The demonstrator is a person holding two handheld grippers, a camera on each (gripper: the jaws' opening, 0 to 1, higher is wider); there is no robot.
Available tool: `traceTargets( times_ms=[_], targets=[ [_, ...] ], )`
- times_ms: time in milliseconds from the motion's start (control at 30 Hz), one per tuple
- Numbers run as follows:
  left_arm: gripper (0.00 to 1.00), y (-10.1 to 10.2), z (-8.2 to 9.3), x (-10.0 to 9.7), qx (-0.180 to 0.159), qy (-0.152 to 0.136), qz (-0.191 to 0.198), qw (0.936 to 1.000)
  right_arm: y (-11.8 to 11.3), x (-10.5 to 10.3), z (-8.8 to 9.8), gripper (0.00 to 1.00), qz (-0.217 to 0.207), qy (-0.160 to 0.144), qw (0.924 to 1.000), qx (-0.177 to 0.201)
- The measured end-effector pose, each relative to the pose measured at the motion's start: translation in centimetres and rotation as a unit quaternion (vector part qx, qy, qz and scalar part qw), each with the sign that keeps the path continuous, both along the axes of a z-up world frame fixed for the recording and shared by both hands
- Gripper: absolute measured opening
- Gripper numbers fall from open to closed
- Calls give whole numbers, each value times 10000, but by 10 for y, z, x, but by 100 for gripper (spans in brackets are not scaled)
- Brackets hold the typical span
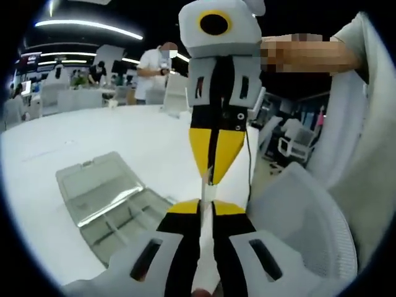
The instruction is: Insert the divider into the dual guide fixture by aligning both edges with the guide slots and pushing it downward to the bottom, including one-sided entry, uneven engagement, binding, and posture correction.
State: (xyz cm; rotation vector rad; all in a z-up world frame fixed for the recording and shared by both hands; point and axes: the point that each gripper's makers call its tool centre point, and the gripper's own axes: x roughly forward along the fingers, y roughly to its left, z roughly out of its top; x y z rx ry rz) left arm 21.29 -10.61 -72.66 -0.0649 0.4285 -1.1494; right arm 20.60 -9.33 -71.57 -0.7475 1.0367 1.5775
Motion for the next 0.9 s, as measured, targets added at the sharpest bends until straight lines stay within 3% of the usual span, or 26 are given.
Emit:
traceTargets(
  times_ms=[267, 500, 767, 900],
  targets=[
    [7, 4, -4, 3, 214, -197, 130, 9995, 5, 0, -3, 0, 73, -217, 9996, -146],
    [17, 12, -7, 4, 542, -434, 258, 9973, 5, 9, -5, 0, 75, -422, 9988, -246],
    [24, 23, -5, 6, 761, -552, 440, 9946, 2, 19, -9, 0, -49, -516, 9981, -337],
    [32, 28, -4, 6, 783, -552, 524, 9940, 0, 22, -11, 0, -104, -516, 9978, -394]
  ],
)
